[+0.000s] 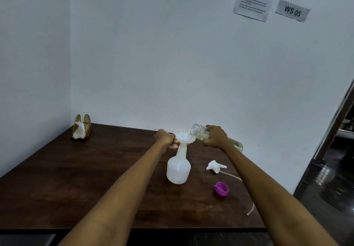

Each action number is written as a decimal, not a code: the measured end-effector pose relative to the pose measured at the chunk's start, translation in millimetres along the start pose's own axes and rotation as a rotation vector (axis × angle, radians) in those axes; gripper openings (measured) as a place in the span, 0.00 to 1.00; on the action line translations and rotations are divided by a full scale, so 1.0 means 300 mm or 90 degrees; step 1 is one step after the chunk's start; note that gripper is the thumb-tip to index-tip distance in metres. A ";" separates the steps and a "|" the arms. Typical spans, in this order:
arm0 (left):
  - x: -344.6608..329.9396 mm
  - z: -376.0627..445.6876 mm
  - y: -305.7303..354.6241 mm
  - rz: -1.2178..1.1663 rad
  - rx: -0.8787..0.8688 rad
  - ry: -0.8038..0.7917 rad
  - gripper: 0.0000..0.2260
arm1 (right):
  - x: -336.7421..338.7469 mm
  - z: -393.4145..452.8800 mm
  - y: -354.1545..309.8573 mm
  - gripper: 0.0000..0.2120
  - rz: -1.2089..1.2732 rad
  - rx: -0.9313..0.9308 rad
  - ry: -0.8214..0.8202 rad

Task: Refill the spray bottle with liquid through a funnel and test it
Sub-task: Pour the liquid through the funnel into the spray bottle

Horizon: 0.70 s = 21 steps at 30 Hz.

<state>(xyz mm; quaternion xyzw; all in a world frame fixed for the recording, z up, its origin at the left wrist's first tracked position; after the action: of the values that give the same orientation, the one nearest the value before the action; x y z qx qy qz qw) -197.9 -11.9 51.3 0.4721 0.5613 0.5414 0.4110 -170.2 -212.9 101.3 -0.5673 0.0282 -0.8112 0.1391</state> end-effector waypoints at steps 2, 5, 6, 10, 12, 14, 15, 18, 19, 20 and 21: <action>0.003 0.001 0.001 0.005 -0.002 0.004 0.05 | -0.001 0.002 0.001 0.13 0.000 0.000 0.000; 0.004 -0.001 0.005 0.006 -0.006 0.004 0.06 | -0.004 0.006 0.001 0.13 -0.007 0.001 -0.005; 0.004 -0.001 0.005 0.004 -0.007 0.004 0.07 | -0.004 0.007 -0.001 0.13 -0.009 0.001 -0.005; 0.002 0.000 0.005 0.004 -0.011 0.008 0.05 | -0.002 0.008 -0.009 0.13 -0.010 0.005 0.006; 0.003 0.000 0.007 0.005 -0.014 0.009 0.05 | -0.002 0.007 -0.013 0.12 -0.011 0.007 0.006; 0.002 -0.004 0.012 0.006 -0.021 0.012 0.07 | -0.002 0.007 -0.012 0.12 -0.010 0.006 0.005; 0.003 -0.006 0.014 0.007 -0.023 0.013 0.08 | -0.002 0.006 -0.012 0.12 -0.009 0.008 0.005; 0.003 -0.006 0.012 0.013 -0.023 0.016 0.06 | -0.002 0.002 -0.014 0.12 -0.004 0.010 0.003; 0.002 -0.005 0.010 0.014 -0.022 0.016 0.05 | -0.001 0.000 -0.016 0.12 -0.001 0.010 0.002; 0.000 -0.003 0.008 0.015 -0.022 0.014 0.04 | 0.001 -0.003 -0.017 0.12 0.000 0.010 0.002; -0.001 -0.002 0.007 0.016 -0.021 0.013 0.04 | 0.004 -0.006 -0.018 0.12 -0.002 0.012 0.002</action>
<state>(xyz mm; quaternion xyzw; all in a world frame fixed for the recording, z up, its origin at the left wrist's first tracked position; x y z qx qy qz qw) -198.2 -12.3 53.5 0.4667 0.5504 0.5605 0.4062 -173.2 -208.1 102.9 -0.5650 0.0203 -0.8123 0.1432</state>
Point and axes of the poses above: each hand's wrist, its own z-axis towards the middle knuckle, its own x-axis out of the back of the hand, y = z × x, the point moved 6 cm from there along z, towards the middle knuckle
